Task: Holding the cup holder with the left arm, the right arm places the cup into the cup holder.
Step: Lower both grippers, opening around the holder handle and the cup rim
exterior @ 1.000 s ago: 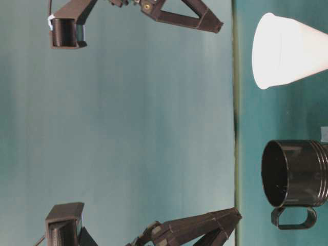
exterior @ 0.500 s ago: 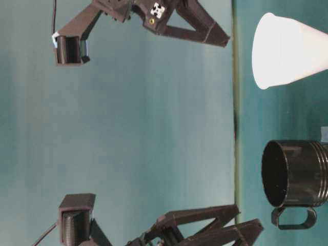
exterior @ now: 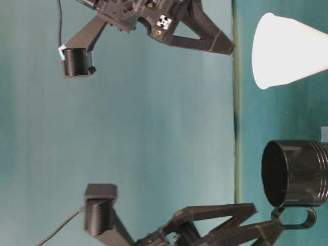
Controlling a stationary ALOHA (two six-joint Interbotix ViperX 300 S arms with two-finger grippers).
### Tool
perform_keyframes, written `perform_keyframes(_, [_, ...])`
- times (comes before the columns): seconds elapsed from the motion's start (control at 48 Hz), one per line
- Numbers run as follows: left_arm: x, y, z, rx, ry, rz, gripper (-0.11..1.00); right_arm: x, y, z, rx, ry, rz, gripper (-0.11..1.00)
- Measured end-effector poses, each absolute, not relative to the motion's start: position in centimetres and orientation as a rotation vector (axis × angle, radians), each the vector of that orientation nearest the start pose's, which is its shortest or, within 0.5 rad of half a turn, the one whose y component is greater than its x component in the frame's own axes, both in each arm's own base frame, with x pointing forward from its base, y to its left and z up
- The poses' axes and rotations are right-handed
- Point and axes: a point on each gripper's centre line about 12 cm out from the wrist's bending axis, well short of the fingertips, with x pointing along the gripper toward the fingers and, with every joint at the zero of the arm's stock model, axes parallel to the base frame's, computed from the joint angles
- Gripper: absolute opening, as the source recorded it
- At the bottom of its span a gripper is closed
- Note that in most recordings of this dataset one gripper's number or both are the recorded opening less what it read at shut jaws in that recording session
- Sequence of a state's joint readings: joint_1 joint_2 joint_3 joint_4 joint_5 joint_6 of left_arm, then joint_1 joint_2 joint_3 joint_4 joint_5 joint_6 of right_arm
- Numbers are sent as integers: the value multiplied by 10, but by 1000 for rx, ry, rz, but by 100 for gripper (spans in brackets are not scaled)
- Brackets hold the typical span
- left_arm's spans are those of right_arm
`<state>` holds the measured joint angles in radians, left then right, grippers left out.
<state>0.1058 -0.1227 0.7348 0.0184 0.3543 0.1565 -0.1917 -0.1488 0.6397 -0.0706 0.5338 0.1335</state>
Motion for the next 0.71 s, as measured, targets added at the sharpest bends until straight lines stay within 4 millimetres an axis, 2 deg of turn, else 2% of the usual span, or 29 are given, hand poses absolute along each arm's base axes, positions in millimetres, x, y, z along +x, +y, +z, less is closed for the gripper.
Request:
perform_keyframes(0.229, [335,36,143,106,1026,15,97,336,-69,179,147,1046,-243,98])
perform_keyframes(0.708, [338,38,129,96,1046,19,96,339,-68,166,147,1074,-239,98])
